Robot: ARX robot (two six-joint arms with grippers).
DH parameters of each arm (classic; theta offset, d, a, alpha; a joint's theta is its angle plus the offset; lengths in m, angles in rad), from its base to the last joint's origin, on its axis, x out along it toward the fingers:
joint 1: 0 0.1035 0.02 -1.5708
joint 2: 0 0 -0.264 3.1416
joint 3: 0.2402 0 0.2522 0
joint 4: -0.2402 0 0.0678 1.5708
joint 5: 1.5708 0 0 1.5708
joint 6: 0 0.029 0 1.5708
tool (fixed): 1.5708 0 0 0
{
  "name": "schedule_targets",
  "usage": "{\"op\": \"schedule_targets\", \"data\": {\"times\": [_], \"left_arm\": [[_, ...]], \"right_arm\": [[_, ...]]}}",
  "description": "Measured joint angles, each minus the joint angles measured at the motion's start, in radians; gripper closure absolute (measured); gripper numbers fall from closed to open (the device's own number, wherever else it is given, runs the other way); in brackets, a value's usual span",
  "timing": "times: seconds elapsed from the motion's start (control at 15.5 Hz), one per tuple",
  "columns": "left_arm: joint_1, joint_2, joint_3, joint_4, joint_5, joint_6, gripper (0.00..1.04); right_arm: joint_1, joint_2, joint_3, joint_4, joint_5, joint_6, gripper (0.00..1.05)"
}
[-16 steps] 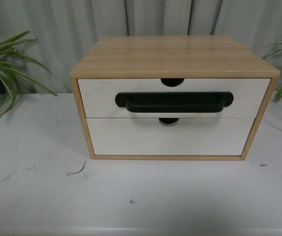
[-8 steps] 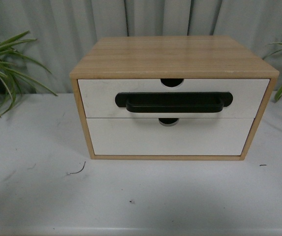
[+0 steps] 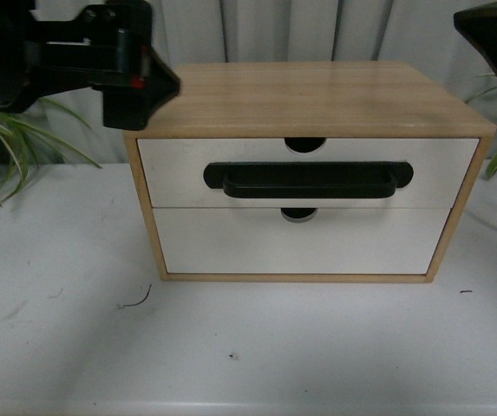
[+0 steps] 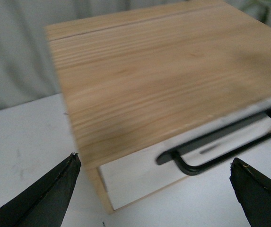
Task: Pull drawer
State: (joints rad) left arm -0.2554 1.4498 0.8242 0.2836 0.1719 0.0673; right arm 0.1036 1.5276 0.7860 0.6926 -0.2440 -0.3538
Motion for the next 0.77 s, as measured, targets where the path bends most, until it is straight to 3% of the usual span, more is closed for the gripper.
{"op": "schedule_targets", "data": {"times": [0.19,0.32,0.45,0.64,0.77], "left_arm": [[-0.057,0.079,0.203,-0.306,0.139,0.293,0.07],[-0.077,0.143,0.326,-0.547,0.153,0.483,0.07],[-0.108,0.183,0.396,-0.687,0.148,0.603,0.07],[-0.149,0.257,0.46,-0.727,0.134,0.654,0.07],[-0.169,0.285,0.465,-0.719,0.13,0.665,0.07]], "right_arm": [[-0.031,0.019,0.087,-0.212,-0.223,-0.313,0.06],[-0.055,0.043,0.154,-0.418,-0.344,-0.601,0.06],[-0.066,0.071,0.22,-0.598,-0.373,-0.864,0.06],[-0.064,0.112,0.262,-0.795,-0.373,-1.181,0.06],[-0.05,0.143,0.263,-0.832,-0.352,-1.309,0.06]]}}
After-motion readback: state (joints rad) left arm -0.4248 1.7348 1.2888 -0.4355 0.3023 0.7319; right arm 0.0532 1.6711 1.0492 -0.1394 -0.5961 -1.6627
